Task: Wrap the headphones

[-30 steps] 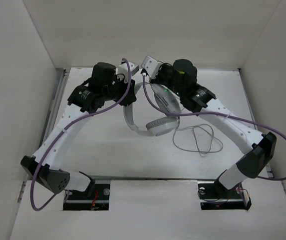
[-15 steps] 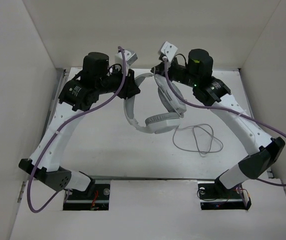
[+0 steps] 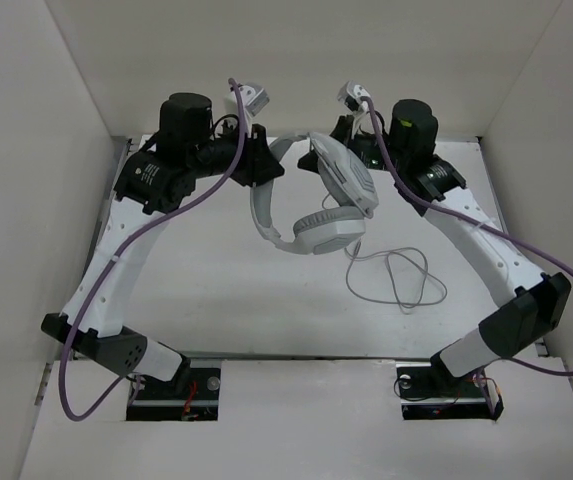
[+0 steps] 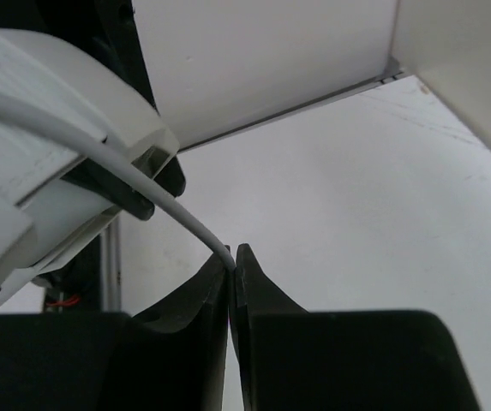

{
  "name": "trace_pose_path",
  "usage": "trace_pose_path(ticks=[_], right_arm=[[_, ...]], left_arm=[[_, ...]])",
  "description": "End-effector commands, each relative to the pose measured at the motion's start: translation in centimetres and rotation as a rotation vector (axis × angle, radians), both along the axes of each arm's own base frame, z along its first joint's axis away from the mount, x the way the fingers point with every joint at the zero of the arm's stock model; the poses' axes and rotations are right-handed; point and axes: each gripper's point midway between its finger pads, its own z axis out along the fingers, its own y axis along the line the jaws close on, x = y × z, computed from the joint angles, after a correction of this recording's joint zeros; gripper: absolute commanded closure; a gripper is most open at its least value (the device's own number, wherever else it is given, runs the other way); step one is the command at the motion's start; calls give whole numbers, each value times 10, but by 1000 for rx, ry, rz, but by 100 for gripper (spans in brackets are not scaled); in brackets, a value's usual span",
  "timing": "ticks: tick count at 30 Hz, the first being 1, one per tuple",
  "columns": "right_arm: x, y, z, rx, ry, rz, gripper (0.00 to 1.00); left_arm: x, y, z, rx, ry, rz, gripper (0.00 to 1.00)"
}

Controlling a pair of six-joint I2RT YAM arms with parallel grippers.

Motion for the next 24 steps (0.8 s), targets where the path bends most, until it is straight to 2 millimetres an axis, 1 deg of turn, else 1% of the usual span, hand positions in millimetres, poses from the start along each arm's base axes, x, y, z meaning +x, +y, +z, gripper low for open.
trace_pose_path(ticks=[1, 5, 13, 16, 20, 23, 24], right_arm=[[-25, -4, 21, 106, 74, 115, 86], [-36, -6, 19, 151, 135, 179, 82], [-60, -7, 4, 236, 242, 281, 71], [-64, -8, -4, 255, 275, 290, 68], [-77, -1, -15, 253, 305, 323, 66], [-89, 6, -20, 245, 330, 353, 65], [-96, 10, -23, 241, 340, 372, 65]], left_arm=[[-4, -4, 70, -159, -155, -17, 100], [5, 2, 77, -156, -189, 26, 100], [20, 14, 101, -187, -248, 102, 100], [26, 19, 108, -205, -257, 129, 100], [42, 33, 120, -239, -282, 219, 100], [55, 45, 126, -256, -300, 295, 100], [61, 50, 126, -261, -300, 326, 100]])
